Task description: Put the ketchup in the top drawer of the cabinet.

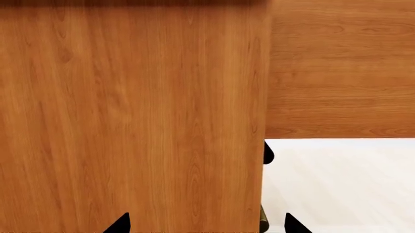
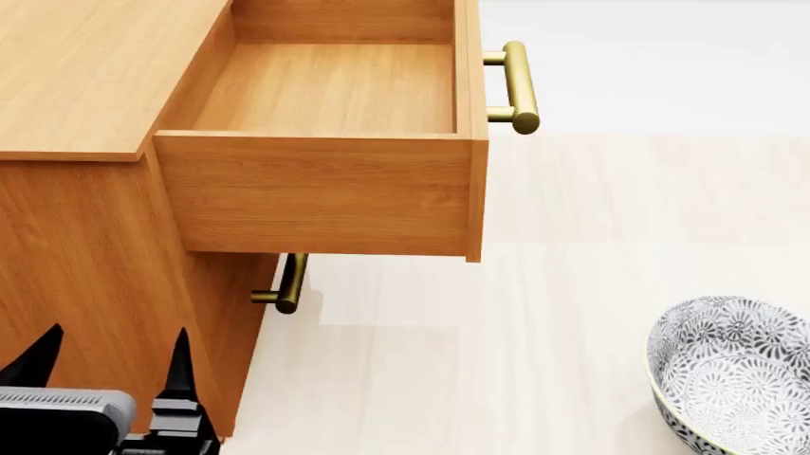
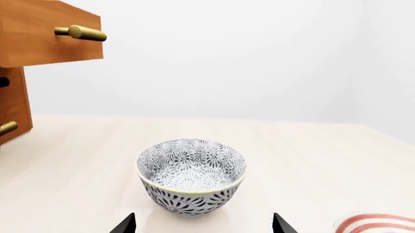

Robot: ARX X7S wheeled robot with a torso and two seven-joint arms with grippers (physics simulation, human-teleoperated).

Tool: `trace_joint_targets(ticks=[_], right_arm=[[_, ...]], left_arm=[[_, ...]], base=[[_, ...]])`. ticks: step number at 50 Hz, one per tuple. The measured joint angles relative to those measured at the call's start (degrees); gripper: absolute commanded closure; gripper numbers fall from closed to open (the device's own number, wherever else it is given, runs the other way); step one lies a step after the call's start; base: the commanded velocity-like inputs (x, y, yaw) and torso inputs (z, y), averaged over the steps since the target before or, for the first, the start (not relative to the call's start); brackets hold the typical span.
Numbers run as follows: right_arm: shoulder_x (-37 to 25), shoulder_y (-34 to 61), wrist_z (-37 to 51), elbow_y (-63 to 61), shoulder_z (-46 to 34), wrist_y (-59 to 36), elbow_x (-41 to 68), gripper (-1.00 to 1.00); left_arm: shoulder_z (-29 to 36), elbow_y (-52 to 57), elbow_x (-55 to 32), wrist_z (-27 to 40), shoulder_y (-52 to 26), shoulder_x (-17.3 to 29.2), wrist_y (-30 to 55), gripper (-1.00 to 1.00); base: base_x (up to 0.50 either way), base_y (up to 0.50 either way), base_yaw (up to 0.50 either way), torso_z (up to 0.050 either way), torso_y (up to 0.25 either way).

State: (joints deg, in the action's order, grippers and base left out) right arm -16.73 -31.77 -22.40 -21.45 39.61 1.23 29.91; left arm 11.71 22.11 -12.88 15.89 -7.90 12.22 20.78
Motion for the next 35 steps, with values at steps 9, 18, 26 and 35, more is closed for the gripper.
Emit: trace_joint_targets(ticks=[9, 18, 26, 35], right_arm=[[0.9, 0.8, -1.2, 3.6, -0.1, 2.1, -0.5, -1.00], [1.5, 1.5, -1.9, 6.5, -0.2, 3.7, -0.9, -1.00], [1.7, 2.3, -2.2, 8.6, -0.5, 4.6, -1.4, -1.00], [1.8, 3.2, -2.3, 10.5, -1.1, 5.2, -2.2, -1.00]], left_arm=[[0.1, -0.4, -0.3, 0.2, 0.0, 0.2, -0.3, -1.00], [0.2, -0.8, -0.5, 0.3, -0.2, 0.4, -0.6, -1.00], [0.4, -1.3, -0.7, 0.4, -0.2, 0.5, -1.0, -1.00], [0.5, -1.7, -0.9, 0.5, -0.3, 0.7, -1.2, -1.00]], base=[[0.00, 0.00, 0.00, 0.000, 0.000], [0.00, 0.00, 0.00, 0.000, 0.000], [0.00, 0.00, 0.00, 0.000, 0.000], [0.00, 0.00, 0.00, 0.000, 0.000]])
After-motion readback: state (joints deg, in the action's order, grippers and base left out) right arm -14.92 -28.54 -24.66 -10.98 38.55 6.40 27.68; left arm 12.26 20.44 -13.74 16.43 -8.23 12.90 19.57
